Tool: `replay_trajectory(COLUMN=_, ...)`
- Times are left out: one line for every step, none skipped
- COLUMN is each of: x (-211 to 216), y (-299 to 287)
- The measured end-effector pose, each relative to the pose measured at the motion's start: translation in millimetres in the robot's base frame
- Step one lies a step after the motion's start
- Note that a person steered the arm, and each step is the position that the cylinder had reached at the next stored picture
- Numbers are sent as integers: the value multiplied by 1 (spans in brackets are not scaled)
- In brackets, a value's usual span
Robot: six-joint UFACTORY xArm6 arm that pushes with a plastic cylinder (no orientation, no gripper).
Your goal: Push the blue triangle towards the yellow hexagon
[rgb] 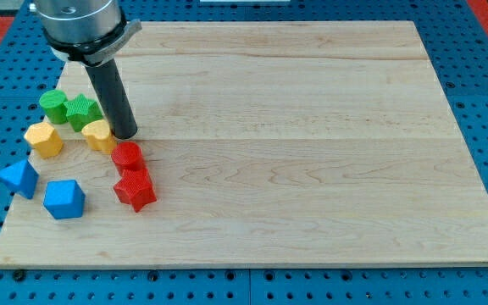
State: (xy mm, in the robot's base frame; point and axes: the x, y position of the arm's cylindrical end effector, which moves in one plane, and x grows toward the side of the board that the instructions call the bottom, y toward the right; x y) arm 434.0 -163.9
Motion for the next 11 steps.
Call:
replay_trajectory(x=-56, y=66)
replay_trajectory(x=-159, y=35)
replay_trajectory(x=-215, y=-61)
replay_trajectory(x=-198, y=-141)
replay_trajectory(x=-191, y=-141)
replay_trajectory(x=-187, y=-140)
replay_trajectory(x=-187, y=-140)
replay_trajectory(x=-180, y=-141)
replay_trajectory(x=-127, y=-141)
replay_trajectory(x=-56, y=-140)
replay_trajectory(x=-7, y=-140)
